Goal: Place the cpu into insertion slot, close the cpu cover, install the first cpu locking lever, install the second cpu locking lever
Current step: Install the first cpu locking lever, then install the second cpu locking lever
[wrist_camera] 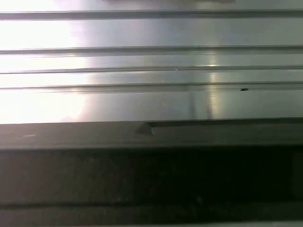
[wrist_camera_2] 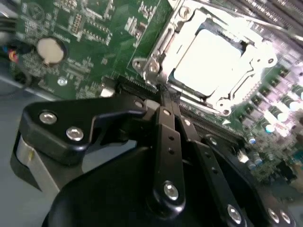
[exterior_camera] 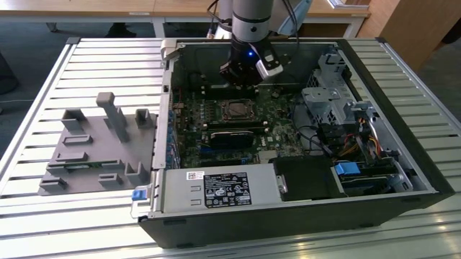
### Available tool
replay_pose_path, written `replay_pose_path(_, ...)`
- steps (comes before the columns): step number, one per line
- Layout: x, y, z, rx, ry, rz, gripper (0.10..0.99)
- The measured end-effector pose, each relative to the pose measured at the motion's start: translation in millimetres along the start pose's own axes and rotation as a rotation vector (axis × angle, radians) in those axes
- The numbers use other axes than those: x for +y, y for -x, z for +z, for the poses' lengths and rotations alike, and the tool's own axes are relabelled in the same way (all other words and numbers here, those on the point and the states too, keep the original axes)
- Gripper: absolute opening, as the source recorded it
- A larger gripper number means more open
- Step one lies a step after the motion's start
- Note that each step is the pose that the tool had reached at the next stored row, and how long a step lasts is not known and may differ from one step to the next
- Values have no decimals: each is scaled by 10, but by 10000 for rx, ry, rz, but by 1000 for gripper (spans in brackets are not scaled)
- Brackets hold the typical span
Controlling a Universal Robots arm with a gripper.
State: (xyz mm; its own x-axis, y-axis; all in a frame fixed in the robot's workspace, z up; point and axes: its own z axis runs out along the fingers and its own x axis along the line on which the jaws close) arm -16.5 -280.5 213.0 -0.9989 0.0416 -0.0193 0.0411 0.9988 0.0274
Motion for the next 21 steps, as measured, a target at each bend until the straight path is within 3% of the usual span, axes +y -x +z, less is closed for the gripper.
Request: replay_pose_path(21, -96, 6, -12, 0, 0, 0, 106)
